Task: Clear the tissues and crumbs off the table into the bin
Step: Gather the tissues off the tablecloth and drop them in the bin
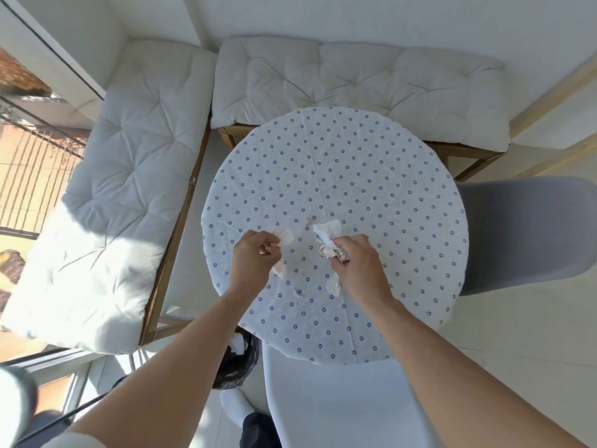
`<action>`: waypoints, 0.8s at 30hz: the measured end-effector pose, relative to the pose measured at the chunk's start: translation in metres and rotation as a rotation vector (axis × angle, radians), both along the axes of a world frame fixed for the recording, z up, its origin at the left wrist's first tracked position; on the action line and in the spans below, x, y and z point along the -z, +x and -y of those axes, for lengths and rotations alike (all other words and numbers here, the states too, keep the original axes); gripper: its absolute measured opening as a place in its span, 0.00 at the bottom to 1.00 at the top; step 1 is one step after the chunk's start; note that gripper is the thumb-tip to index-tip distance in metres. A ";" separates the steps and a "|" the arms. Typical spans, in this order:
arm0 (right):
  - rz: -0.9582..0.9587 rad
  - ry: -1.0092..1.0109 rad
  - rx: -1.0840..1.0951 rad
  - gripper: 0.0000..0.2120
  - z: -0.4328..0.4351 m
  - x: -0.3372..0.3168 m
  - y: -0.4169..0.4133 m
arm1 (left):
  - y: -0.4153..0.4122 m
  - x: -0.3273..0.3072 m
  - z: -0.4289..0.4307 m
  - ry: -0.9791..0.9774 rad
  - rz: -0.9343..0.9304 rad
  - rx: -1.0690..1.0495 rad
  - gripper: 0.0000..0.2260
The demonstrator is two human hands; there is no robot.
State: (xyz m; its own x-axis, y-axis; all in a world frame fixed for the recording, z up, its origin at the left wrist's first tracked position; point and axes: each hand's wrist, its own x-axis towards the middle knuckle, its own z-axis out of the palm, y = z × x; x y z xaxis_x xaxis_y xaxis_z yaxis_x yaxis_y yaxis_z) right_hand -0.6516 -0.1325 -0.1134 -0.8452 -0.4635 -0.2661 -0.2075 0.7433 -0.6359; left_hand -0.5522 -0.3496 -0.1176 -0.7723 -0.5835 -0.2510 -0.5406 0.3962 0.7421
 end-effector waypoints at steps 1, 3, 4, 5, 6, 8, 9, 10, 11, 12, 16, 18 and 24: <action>0.001 -0.005 -0.018 0.18 0.007 -0.003 0.010 | 0.013 -0.003 0.006 0.002 0.000 -0.015 0.07; 0.004 -0.020 -0.053 0.18 0.023 -0.007 0.030 | 0.040 -0.007 0.018 0.001 0.006 -0.037 0.07; 0.003 -0.023 -0.071 0.18 0.031 -0.009 0.041 | 0.055 -0.009 0.024 -0.001 0.016 -0.049 0.07; 0.002 -0.021 -0.089 0.18 0.039 -0.010 0.053 | 0.070 -0.009 0.030 -0.003 0.026 -0.062 0.07; 0.005 -0.020 -0.108 0.18 0.047 -0.012 0.064 | 0.086 -0.010 0.037 -0.005 0.036 -0.076 0.07; 0.026 -0.024 -0.150 0.18 0.064 -0.012 0.089 | 0.118 -0.010 0.048 -0.014 0.061 -0.107 0.08; 0.033 -0.025 -0.172 0.17 0.073 -0.012 0.102 | 0.135 -0.009 0.053 -0.019 0.075 -0.126 0.07; 0.037 -0.022 -0.196 0.17 0.081 -0.011 0.115 | 0.152 -0.009 0.058 -0.024 0.089 -0.145 0.07; 0.040 -0.016 -0.219 0.16 0.090 -0.009 0.127 | 0.168 -0.007 0.063 -0.029 0.102 -0.165 0.06; 0.047 -0.009 -0.241 0.16 0.098 -0.008 0.140 | 0.184 -0.006 0.067 -0.031 0.112 -0.187 0.06; 0.086 0.028 -0.323 0.16 0.129 0.001 0.190 | 0.243 0.003 0.083 -0.024 0.128 -0.272 0.06; 0.101 0.052 -0.360 0.16 0.142 0.007 0.213 | 0.269 0.009 0.089 0.004 0.148 -0.311 0.05; 0.177 0.141 -0.475 0.16 0.162 0.040 0.266 | 0.334 0.033 0.097 0.059 0.196 -0.437 0.05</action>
